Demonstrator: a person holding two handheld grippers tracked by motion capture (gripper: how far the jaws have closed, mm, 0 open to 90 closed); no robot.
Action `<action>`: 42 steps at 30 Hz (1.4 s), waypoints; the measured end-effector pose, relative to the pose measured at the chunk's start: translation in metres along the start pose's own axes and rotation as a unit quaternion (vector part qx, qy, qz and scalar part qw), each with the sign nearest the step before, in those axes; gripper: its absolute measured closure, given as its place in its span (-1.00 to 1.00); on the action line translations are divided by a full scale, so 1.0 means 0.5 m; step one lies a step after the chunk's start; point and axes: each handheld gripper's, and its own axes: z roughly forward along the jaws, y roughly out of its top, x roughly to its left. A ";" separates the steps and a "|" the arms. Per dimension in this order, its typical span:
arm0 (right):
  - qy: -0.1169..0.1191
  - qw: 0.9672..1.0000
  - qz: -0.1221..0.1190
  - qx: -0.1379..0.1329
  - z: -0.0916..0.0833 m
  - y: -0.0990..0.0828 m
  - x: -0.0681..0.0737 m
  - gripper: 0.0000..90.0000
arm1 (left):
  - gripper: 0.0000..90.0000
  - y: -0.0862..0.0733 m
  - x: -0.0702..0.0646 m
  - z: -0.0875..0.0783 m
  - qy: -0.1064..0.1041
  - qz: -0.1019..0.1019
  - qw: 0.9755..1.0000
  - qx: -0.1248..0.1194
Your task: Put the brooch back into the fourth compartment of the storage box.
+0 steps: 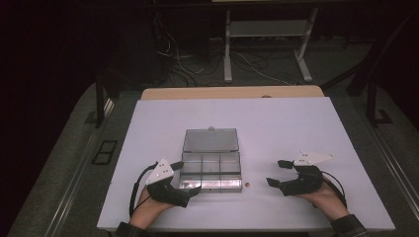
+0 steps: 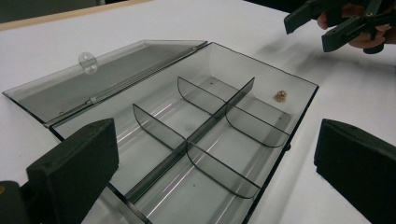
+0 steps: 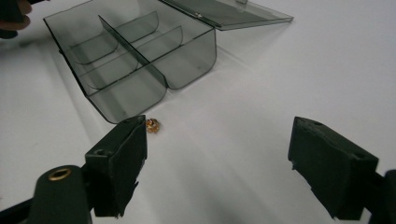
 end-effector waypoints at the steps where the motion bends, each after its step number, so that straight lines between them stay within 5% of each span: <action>1: 0.001 1.000 -0.002 0.005 0.004 0.003 0.002 -0.57 | -1.00 0.000 0.000 0.000 0.000 0.001 1.000 0.000; 21: 0.031 0.998 -0.015 0.059 0.088 0.045 0.018 -0.39 | -1.00 -0.001 -0.002 0.001 -0.004 0.002 1.000 0.004; 32: 0.063 0.995 -0.032 0.075 0.108 0.048 0.038 0.07 | -1.00 0.001 -0.003 0.002 -0.007 0.007 1.000 0.006; 42: 0.069 0.993 -0.046 0.087 0.120 0.041 0.051 0.39 | -1.00 0.001 -0.003 0.004 -0.007 0.011 1.000 0.009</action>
